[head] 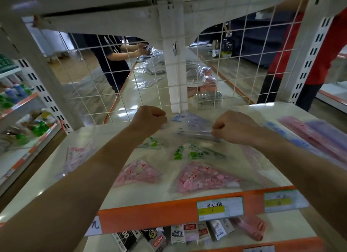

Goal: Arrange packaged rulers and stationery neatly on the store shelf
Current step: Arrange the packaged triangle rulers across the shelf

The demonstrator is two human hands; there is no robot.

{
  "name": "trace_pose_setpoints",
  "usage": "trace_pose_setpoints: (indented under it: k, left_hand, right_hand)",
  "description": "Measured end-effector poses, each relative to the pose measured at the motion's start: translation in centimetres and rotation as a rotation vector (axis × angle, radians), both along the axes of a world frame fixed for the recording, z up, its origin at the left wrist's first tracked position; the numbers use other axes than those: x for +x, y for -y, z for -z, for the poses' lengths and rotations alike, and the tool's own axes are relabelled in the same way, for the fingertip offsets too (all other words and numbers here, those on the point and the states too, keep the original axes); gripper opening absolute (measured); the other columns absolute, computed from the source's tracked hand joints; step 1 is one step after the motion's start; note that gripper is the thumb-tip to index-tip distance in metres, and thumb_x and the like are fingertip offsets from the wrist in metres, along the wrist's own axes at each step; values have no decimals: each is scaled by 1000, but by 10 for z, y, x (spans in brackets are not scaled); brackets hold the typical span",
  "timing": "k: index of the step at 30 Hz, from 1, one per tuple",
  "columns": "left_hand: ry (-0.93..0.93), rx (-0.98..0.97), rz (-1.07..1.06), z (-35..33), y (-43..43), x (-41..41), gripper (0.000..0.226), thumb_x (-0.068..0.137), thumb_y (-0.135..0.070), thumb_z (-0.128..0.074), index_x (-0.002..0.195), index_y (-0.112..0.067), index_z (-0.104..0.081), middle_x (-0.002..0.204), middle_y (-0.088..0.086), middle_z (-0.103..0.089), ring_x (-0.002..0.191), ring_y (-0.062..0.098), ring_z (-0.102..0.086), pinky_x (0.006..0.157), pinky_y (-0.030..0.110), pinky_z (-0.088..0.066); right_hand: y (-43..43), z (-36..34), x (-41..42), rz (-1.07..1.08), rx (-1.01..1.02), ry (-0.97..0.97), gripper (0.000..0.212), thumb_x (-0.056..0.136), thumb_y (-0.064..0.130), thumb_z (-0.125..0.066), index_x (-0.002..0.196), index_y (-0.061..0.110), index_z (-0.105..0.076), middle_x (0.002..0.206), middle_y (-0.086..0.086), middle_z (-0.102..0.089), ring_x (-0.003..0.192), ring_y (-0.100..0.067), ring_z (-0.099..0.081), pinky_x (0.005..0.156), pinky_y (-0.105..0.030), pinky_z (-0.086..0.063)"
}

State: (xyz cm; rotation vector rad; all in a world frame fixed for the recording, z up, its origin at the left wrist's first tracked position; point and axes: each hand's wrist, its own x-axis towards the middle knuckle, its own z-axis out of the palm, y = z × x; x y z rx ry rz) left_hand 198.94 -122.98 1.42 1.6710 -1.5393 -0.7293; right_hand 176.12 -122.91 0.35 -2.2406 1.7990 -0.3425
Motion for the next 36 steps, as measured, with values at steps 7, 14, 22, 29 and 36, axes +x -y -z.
trace_pose_setpoints:
  k: [7, 14, 22, 29, 36]
  left_hand:
    - [-36, 11, -48, 1, -1, 12, 22, 82, -5, -66, 104, -7, -69, 73, 2, -64, 68, 19, -58, 74, 33, -53]
    - [-53, 54, -69, -5, -19, 31, 17, 84, -8, -66, 101, -9, -67, 79, 5, -64, 74, 17, -59, 74, 33, -53]
    - [6, 146, -98, -19, -62, 94, 17, 87, -9, -64, 103, -11, -66, 81, 3, -63, 73, 13, -60, 70, 26, -52]
    - [91, 257, -240, -15, -100, 153, 20, 85, -13, -67, 105, -13, -68, 84, 3, -66, 77, 14, -62, 72, 28, -53]
    - [407, 499, -258, -7, -131, 182, 58, 78, -43, -72, 128, -20, -55, 123, 4, -57, 100, 18, -56, 78, 27, -46]
  right_hand:
    - [7, 4, 13, -1, 89, -142, 48, 82, 52, -62, 113, 15, -63, 104, -4, -62, 90, -20, -60, 73, -30, -48]
    - [13, 10, 22, -36, 64, -248, 21, 85, 38, -60, 88, 18, -64, 86, -2, -62, 78, -19, -59, 62, -26, -42]
    - [-35, -28, 76, -302, -76, -53, 38, 88, 41, -60, 122, 24, -58, 113, 0, -58, 100, -17, -54, 79, -30, -45]
    - [-78, -18, 168, -670, -49, -33, 37, 92, 39, -53, 128, 30, -55, 135, 2, -49, 124, -18, -44, 103, -35, -37]
    - [-83, -7, 236, -765, 57, -180, 65, 79, 58, -59, 137, 33, -41, 136, 1, -48, 120, -22, -47, 89, -34, -35]
